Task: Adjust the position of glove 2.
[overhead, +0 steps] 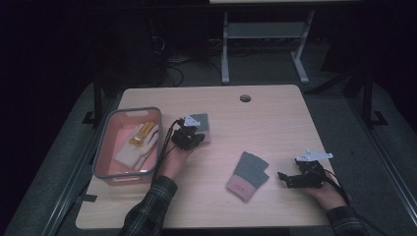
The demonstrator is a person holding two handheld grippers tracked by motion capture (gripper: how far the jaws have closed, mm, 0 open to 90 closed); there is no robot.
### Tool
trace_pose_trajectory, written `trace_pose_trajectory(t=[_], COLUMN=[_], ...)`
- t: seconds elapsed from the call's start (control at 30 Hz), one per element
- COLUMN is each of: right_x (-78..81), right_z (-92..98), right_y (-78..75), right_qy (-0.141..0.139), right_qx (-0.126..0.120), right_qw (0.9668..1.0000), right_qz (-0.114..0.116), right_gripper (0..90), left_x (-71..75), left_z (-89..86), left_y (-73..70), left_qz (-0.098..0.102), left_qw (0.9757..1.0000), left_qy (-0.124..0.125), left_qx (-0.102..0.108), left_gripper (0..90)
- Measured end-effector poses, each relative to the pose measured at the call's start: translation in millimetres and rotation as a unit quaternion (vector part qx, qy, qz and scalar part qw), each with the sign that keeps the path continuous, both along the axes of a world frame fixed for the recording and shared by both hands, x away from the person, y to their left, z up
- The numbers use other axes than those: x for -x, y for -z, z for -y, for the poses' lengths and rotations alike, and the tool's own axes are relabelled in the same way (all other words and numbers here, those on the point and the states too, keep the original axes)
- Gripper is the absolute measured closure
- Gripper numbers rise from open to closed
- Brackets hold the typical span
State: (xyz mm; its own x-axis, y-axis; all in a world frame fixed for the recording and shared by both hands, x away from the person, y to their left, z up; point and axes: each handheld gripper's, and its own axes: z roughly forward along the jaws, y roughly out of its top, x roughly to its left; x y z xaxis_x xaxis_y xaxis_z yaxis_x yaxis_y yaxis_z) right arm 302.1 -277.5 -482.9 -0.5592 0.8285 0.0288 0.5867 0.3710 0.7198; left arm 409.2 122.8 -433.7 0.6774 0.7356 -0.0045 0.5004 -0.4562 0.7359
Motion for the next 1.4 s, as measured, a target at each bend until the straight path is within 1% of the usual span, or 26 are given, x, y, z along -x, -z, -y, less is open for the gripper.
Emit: trace_pose_trajectory(t=[0.1,0.13,0.17,0.23,0.27,0.3,0.33,0.37,0.4,0.43,0.47,0.53,0.57,0.6,0.63,0.67,0.7,0.9,0.93,1.03,1.1,1.13,1.2,1.23,1.33,1.4], right_x=[0.0,0.0,0.1,0.0,0.0,0.0,0.0,0.0,0.0,0.1,0.0,0.0,0.0,0.0,0.0,0.0,0.0,0.1,0.1,0.1,0.1,0.2,0.2,0.1,0.1,0.1], right_z=[0.0,0.0,-0.1,-0.1,-0.1,-0.1,-0.1,-0.1,-0.2,-0.1,-0.1,-0.1,-0.1,-0.1,-0.1,-0.1,-0.1,-0.2,-0.2,-0.2,-0.2,-0.2,-0.2,-0.2,-0.2,-0.2], right_y=[0.0,0.0,0.0,0.0,0.0,0.0,0.0,0.0,0.0,0.0,0.0,0.0,0.0,0.0,0.0,0.0,0.0,0.0,0.0,0.0,0.0,0.0,0.0,0.0,0.0,0.0], right_qy=[0.0,0.0,0.0,0.0,0.0,0.0,0.0,0.0,0.0,0.0,0.0,-0.001,-0.001,-0.001,-0.001,-0.001,-0.001,-0.002,-0.002,-0.002,-0.002,-0.002,-0.002,-0.002,-0.002,-0.002], right_qx=[0.0,0.0,0.0,0.0,0.0,0.0,0.0,0.0,0.0,0.0,0.0,0.0,0.0,0.0,0.0,0.0,0.0,0.001,0.001,0.001,0.001,0.001,0.001,0.001,0.001,0.001], right_qw=[1.0,1.0,1.0,1.0,1.0,1.0,1.0,1.0,1.0,1.0,1.0,1.0,1.0,1.0,1.0,1.0,1.0,1.0,1.0,1.0,1.0,1.0,1.0,1.0,1.0,1.0], right_qz=[-0.001,-0.001,-0.001,-0.001,-0.001,-0.001,-0.001,-0.001,-0.001,-0.001,-0.001,0.0,0.0,-0.001,0.0,0.0,0.0,0.0,0.0,0.0,0.0,0.0,0.0,0.0,0.0,0.0], right_gripper=[10.1,10.1,10.0,10.0,10.0,10.0,10.0,10.0,10.0,10.0,10.0,10.0,10.0,10.0,10.0,10.0,10.0,10.0,10.0,10.0,10.0,10.0,10.0,10.0,10.0,10.0], left_x=[-9.9,-9.9,-14.2,-20.2,-25.6,-25.6,-28.9,-28.9,-29.5,-28.9,-28.9,-26.9,-26.9,-25.8,-22.7,-21.0,-21.0,-4.3,-4.3,5.9,8.1,13.3,15.9,20.7,25.5,33.0], left_z=[3.8,3.8,5.1,6.0,7.2,7.2,7.6,7.6,7.5,7.1,7.1,7.1,7.1,7.3,8.6,9.2,9.2,16.5,16.5,19.8,20.1,20.9,21.0,21.2,21.1,21.4], left_y=[2.9,2.9,5.1,8.9,13.5,13.5,19.9,19.9,23.5,23.6,23.6,23.3,23.3,23.3,23.2,23.1,23.1,22.1,22.1,21.7,21.7,21.8,21.6,21.4,21.2,22.1], left_qz=[0.005,0.005,0.006,0.0,-0.002,-0.002,-0.013,-0.013,-0.021,-0.022,-0.022,-0.032,-0.032,-0.035,-0.044,-0.046,-0.046,-0.056,-0.056,-0.063,-0.064,-0.071,-0.072,-0.075,-0.079,-0.085], left_qw=[0.9999,0.9999,0.9998,0.9997,0.9993,0.9993,0.9991,0.9991,0.9989,0.9991,0.9991,0.9991,0.9991,0.9991,0.9989,0.9989,0.9989,0.9977,0.9977,0.9963,0.996,0.9951,0.9947,0.9939,0.9929,0.9913], left_qy=[-0.011,-0.011,-0.012,-0.017,-0.02,-0.02,-0.02,-0.02,-0.019,-0.019,-0.019,-0.013,-0.013,-0.01,-0.003,0.002,0.002,0.037,0.037,0.057,0.062,0.069,0.073,0.08,0.089,0.1], left_qx=[-0.006,-0.006,-0.017,-0.017,-0.031,-0.031,-0.036,-0.036,-0.037,-0.032,-0.032,-0.024,-0.024,-0.021,-0.013,-0.012,-0.012,-0.011,-0.011,-0.008,-0.008,-0.002,-0.003,-0.001,0.0,0.011], left_gripper=[89.6,89.6,89.6,89.6,89.6,89.6,89.6,89.6,89.6,89.6,89.7,89.7,89.7,89.7,89.7,89.7,89.7,89.7,89.6,89.7,89.7,89.7,89.7,89.7,89.7,89.7])
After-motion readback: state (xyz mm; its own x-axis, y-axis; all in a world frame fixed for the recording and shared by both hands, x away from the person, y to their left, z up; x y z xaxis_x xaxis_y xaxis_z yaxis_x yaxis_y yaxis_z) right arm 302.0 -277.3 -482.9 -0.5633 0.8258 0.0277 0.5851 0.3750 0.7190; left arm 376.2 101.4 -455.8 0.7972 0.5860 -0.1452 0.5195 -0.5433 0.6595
